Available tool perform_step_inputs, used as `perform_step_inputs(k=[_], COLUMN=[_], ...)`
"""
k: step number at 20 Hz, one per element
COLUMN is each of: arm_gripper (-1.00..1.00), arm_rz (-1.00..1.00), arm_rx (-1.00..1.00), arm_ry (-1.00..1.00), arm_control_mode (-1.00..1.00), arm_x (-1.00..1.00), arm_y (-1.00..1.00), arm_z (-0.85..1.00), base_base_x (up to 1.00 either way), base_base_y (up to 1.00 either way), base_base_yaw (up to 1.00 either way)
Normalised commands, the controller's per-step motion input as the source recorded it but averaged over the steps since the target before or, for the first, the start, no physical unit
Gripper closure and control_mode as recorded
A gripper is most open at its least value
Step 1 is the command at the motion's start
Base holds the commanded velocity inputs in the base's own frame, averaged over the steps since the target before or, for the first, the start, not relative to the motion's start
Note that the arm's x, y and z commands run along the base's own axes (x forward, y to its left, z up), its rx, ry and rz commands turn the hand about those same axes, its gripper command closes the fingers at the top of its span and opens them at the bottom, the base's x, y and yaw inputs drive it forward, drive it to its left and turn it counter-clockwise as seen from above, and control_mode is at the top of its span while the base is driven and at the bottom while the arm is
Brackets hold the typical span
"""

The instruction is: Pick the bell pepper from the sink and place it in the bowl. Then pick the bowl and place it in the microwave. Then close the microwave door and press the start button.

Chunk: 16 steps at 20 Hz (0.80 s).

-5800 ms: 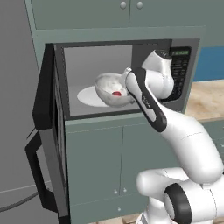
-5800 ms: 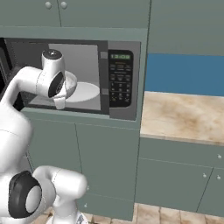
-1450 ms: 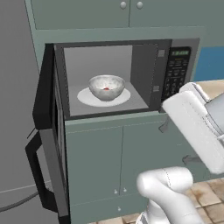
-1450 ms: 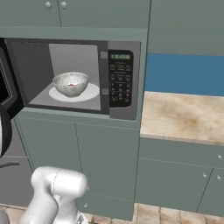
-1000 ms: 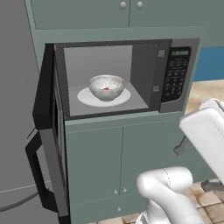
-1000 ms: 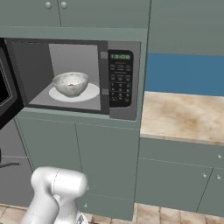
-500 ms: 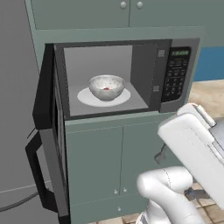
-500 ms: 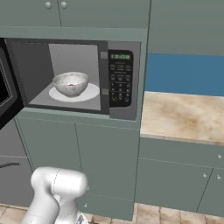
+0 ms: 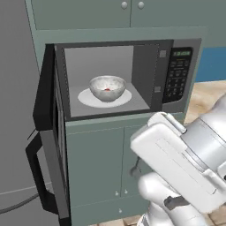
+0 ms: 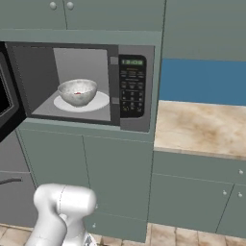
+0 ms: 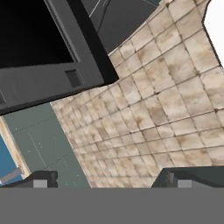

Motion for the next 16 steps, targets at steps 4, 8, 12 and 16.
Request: perform_step_inputs(k=[4,8,12,16], arm_gripper=[-1.00,-1.00,-1.00,-1.00], arm_rz=[0.10,0.00,-0.02,-0.13], arm_rx=[-0.04,-0.03,-0.09,-0.13], arm_ry=[-0.04,-0.07,-0.08,-0.03], arm_control_mode=[-1.00,-1.00,-1.00,-1.00], arm_x=[-0.03,-0.21,-0.05,0.11], arm_y=[0.76,0.44,0.51,0.61], arm_z=[0.00,0.00,-0.01,-0.04], base_base_x=[0.00,0.00,0.00,0.00], base_base_y=[0.00,0.00,0.00,0.00], base_base_yaw=[0.00,0.00,0.00,0.00])
